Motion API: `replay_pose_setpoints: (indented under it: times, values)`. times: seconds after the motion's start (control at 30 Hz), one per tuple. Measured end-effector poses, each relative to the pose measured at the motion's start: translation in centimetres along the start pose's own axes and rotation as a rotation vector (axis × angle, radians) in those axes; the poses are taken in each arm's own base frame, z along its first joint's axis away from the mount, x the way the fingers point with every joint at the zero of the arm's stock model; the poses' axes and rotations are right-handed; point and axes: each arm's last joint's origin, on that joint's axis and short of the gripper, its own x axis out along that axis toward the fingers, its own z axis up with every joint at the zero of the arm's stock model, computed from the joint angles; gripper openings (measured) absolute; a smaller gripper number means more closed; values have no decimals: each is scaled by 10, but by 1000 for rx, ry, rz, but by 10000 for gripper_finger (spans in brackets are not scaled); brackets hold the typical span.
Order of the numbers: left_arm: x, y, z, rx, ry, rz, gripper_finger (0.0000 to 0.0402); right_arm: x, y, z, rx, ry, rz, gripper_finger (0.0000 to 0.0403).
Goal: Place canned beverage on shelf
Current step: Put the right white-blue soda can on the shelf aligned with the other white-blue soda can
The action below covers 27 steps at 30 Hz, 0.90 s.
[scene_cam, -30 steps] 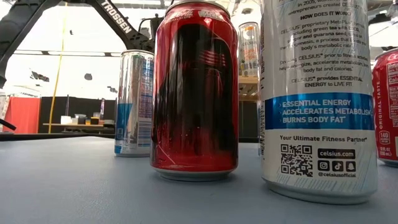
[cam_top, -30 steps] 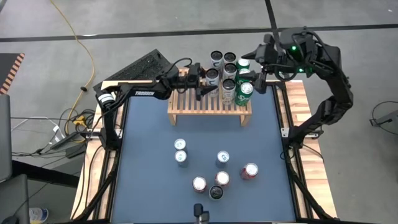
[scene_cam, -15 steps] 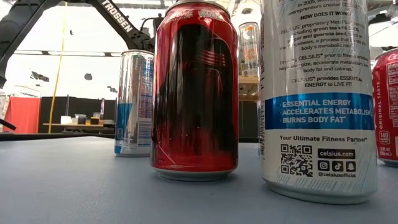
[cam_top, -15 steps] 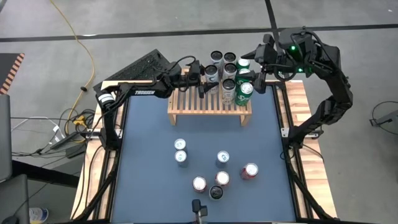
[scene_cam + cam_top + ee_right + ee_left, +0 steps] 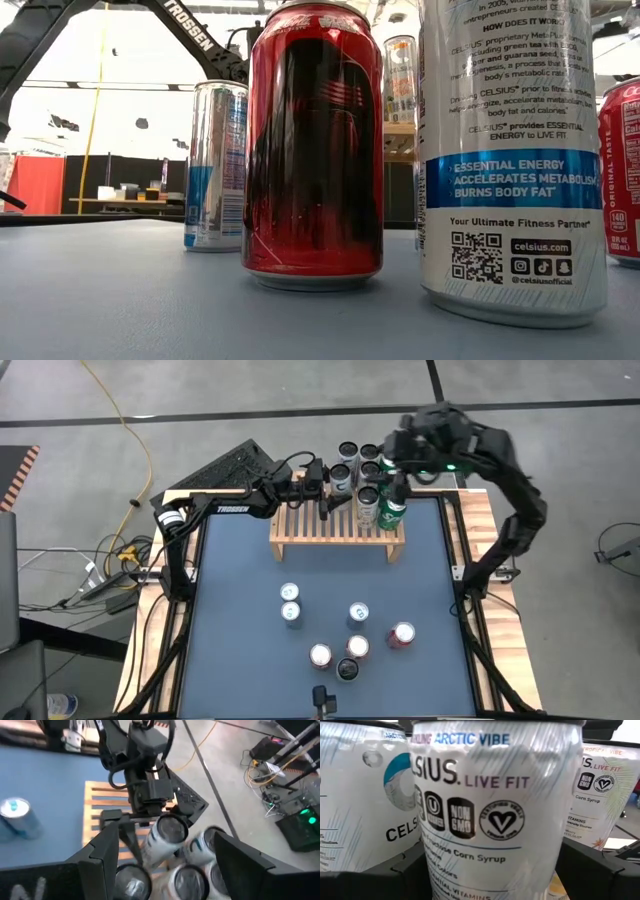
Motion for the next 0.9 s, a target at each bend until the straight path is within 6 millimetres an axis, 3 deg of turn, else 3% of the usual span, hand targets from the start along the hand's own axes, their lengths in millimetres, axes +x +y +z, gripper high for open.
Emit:
replay_pose_setpoints:
  times: [0.17, 0.37, 0.5, 0.9]
  values:
    - [0, 0, 0, -2, 3, 1, 327, 42, -5, 6, -73, 6, -14, 266]
    - [0, 0, 0, -4, 5, -18, 328, 90, -7, -2, -142, 105, 19, 265]
    - [0, -1, -1, -7, 10, -23, 328, 113, -2, -4, -177, 136, 45, 265]
    - [0, -1, -3, 4, 29, -24, 328, 121, -20, -15, -132, 151, 74, 265]
